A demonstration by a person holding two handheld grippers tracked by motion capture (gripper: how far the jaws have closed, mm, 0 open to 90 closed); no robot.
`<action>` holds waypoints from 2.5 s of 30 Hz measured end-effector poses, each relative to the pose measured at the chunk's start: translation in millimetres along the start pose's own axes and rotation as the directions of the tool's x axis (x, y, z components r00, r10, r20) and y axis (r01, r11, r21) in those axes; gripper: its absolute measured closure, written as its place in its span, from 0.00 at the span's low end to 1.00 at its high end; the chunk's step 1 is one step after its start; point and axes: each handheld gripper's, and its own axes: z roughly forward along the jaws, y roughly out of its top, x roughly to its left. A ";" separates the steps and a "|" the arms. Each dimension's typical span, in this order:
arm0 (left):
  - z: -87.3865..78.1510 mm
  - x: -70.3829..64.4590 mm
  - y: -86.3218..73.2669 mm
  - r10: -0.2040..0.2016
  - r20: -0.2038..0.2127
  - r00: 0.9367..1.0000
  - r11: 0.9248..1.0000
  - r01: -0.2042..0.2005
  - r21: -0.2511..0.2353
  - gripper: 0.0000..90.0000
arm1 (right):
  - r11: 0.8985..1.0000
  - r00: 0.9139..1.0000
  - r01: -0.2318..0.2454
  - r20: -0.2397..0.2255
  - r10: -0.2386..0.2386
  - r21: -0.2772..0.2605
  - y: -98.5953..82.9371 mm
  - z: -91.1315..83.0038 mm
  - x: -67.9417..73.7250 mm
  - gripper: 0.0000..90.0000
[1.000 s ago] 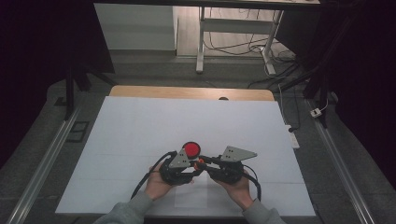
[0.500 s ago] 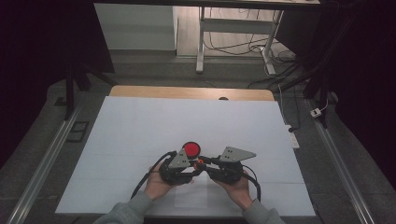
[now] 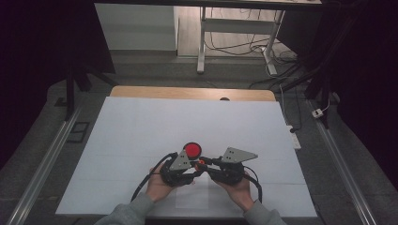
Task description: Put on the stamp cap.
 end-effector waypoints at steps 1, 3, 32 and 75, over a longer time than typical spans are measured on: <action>-0.1 -0.3 -0.1 0.001 -0.001 1.000 1.000 -0.001 -0.001 0.72 | 1.000 1.000 0.000 0.000 0.000 0.000 0.0 -0.1 0.1 0.80; -0.2 -0.8 -0.2 0.001 -0.004 1.000 1.000 -0.001 -0.005 0.72 | 1.000 1.000 0.002 -0.002 -0.002 0.000 0.2 -0.4 0.3 0.80; 0.9 -1.6 -3.5 0.001 0.008 1.000 1.000 -0.001 0.018 0.72 | 1.000 1.000 -0.007 0.002 0.007 -0.006 -7.9 2.7 3.4 0.81; 9.1 2.8 -8.4 -0.044 0.008 0.999 0.998 0.043 0.034 0.50 | 1.000 1.000 0.005 0.020 -0.005 0.010 -7.6 3.7 -0.2 0.80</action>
